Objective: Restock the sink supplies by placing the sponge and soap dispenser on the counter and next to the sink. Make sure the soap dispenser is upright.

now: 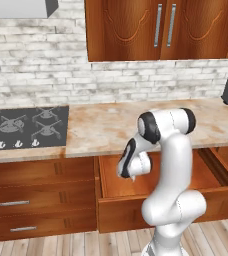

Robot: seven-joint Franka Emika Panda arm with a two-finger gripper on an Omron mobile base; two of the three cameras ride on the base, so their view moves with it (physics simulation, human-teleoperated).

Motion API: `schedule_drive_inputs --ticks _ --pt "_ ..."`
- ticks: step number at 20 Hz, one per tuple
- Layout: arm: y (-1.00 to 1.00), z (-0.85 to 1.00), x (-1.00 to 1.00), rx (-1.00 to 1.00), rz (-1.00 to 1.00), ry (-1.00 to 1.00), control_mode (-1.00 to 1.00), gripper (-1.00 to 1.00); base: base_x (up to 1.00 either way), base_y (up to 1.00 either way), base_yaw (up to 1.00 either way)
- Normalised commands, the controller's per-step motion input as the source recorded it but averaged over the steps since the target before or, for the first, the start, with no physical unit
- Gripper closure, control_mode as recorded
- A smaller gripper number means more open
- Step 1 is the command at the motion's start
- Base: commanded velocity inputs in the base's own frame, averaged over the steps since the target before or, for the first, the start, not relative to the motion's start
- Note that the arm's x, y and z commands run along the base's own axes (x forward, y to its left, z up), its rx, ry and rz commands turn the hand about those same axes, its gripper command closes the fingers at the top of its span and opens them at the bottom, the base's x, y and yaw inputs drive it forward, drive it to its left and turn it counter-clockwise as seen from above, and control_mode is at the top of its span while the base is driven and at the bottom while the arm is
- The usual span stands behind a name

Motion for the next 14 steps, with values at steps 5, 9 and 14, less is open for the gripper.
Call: schedule_drive_inputs --ticks 5,9,14 --pt "-0.01 0.84 -0.55 0.00 0.00 0.07 -1.00 1.00 0.00 0.00 0.00" --pt "-0.03 0.76 -0.70 0.00 0.00 0.07 -1.00 1.00 0.00 0.00 0.00" --pt "-0.11 0.94 -0.68 0.00 0.00 0.04 -1.00 1.00 0.00 0.00 0.00"
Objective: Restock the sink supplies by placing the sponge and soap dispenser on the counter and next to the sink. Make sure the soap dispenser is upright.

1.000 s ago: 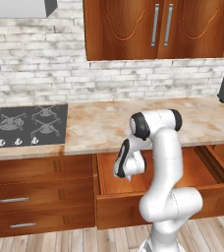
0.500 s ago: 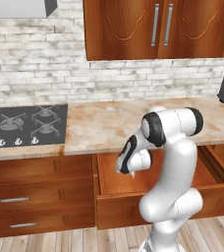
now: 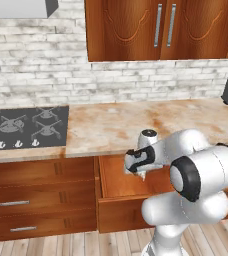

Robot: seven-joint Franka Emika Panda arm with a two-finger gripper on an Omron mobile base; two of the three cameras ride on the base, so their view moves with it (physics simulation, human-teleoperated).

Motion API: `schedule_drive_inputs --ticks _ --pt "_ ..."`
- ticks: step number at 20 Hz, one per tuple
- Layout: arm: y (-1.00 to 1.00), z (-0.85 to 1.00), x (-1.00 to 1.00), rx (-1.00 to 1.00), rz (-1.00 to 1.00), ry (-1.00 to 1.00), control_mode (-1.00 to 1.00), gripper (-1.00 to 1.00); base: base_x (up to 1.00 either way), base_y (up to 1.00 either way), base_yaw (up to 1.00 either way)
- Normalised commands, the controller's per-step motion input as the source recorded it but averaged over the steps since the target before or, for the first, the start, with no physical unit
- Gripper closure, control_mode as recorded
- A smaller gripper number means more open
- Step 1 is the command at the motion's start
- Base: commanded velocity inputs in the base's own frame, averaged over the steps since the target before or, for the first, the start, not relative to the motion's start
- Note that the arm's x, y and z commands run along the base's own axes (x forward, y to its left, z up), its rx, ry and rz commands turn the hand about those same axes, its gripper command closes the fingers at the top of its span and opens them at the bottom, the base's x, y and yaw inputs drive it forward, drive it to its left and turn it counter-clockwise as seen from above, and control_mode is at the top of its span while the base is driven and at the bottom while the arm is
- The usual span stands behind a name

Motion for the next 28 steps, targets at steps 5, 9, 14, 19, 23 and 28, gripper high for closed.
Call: schedule_drive_inputs --ticks 5,9,14,19,23,28 --pt "-0.15 0.97 -0.85 0.00 0.00 0.01 -1.00 1.00 0.00 0.00 0.00" --pt "-0.08 0.92 -0.87 0.00 0.00 0.01 -1.00 1.00 0.00 0.00 0.00" --pt "-0.03 1.00 -0.58 0.00 0.03 0.00 -1.00 1.00 0.00 0.00 0.00" --pt "0.00 0.87 -0.19 0.00 0.14 0.00 -1.00 1.00 0.00 0.00 0.00" --pt "0.00 0.08 0.00 0.00 0.06 0.04 -1.00 1.00 0.00 0.00 0.00" --pt "0.03 -0.01 0.02 0.00 0.00 0.01 1.00 1.00 -0.27 0.05 0.23"
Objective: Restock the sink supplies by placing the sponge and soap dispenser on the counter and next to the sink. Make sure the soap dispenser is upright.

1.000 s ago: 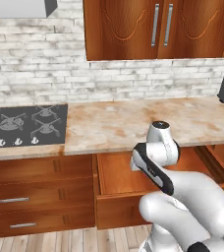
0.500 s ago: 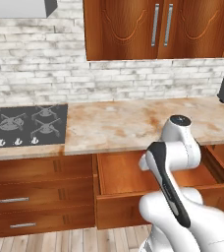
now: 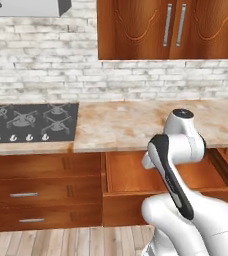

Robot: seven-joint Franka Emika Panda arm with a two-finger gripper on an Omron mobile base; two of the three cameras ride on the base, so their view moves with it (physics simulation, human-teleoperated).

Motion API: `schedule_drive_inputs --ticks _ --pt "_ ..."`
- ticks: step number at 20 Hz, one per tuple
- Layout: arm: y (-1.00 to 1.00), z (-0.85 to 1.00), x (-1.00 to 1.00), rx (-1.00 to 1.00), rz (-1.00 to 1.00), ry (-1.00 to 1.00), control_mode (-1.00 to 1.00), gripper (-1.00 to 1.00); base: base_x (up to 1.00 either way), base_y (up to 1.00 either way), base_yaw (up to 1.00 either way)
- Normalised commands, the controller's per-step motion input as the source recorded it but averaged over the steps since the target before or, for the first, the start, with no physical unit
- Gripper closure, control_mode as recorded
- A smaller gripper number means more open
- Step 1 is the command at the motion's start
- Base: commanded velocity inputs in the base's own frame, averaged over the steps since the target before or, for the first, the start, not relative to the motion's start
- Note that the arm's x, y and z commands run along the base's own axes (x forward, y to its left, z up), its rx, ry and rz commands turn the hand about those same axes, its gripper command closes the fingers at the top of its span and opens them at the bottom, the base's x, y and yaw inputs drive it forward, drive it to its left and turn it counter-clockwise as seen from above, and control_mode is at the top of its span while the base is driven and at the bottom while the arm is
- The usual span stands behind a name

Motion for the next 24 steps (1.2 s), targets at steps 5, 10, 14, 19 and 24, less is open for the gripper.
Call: schedule_drive_inputs --ticks 5,10,14,19,24 --pt "0.00 0.00 0.00 0.00 0.00 0.00 1.00 1.00 -0.40 0.45 0.70" --pt "0.00 0.00 0.00 0.00 0.00 0.00 1.00 1.00 -0.03 0.40 0.85" --pt "0.00 0.00 0.00 0.00 0.00 0.00 1.00 1.00 0.00 0.30 0.88" --pt "0.00 0.00 0.00 0.00 0.00 0.00 1.00 1.00 -0.03 0.31 0.88" --pt "0.00 0.00 0.00 0.00 0.00 0.00 1.00 1.00 -0.03 0.32 0.88"
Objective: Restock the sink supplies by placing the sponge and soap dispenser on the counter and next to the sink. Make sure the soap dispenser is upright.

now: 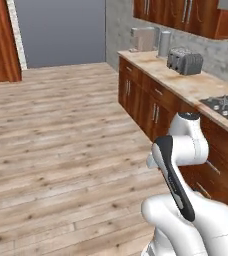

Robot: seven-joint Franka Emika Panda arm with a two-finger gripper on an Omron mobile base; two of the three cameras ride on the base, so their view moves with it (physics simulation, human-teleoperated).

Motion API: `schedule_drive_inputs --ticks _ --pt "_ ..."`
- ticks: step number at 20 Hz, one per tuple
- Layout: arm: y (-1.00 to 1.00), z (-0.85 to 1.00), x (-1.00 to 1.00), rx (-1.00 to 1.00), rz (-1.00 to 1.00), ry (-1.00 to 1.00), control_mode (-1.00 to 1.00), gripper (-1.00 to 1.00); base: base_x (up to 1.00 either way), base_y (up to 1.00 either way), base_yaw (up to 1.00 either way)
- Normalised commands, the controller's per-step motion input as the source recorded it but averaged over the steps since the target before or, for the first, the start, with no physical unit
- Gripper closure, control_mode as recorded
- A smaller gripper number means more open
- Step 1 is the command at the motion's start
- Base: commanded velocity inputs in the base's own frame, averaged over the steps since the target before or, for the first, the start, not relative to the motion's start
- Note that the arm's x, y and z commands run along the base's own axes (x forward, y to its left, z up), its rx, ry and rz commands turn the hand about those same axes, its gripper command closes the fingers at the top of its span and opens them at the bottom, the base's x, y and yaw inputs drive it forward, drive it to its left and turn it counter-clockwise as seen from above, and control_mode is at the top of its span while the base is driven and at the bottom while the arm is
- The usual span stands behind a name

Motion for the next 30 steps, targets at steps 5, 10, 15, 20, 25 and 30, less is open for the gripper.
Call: schedule_drive_inputs --ticks 5,10,15,20,25,30 --pt "0.00 0.00 0.00 0.00 0.00 0.00 1.00 1.00 -0.01 0.33 0.88" --pt "0.00 0.00 0.00 0.00 0.00 0.00 1.00 1.00 0.04 0.35 0.80" --pt "0.00 0.00 0.00 0.00 0.00 0.00 1.00 1.00 0.65 0.01 0.73" --pt "0.00 0.00 0.00 0.00 0.00 0.00 1.00 1.00 1.00 -0.21 0.66" --pt "0.00 0.00 0.00 0.00 0.00 0.00 1.00 1.00 1.00 -0.43 0.62" --pt "0.00 0.00 0.00 0.00 0.00 0.00 1.00 1.00 0.99 -0.74 0.50"
